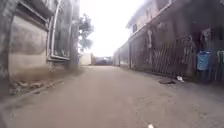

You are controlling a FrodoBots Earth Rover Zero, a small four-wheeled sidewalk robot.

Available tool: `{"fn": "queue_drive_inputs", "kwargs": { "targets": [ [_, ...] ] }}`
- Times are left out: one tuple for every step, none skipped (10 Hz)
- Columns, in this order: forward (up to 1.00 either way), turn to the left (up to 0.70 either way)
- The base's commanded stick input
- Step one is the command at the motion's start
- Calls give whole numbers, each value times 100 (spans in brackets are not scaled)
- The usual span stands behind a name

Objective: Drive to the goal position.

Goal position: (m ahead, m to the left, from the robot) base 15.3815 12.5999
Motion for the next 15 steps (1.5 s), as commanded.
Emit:
{"fn": "queue_drive_inputs", "kwargs": {
  "targets": [
    [70, 0],
    [70, 0],
    [70, 0],
    [70, 0],
    [70, 0],
    [70, 2],
    [70, 3],
    [70, 2],
    [70, 3],
    [70, 3],
    [70, 2],
    [70, 2],
    [70, 2],
    [70, 2],
    [70, 2]
  ]
}}
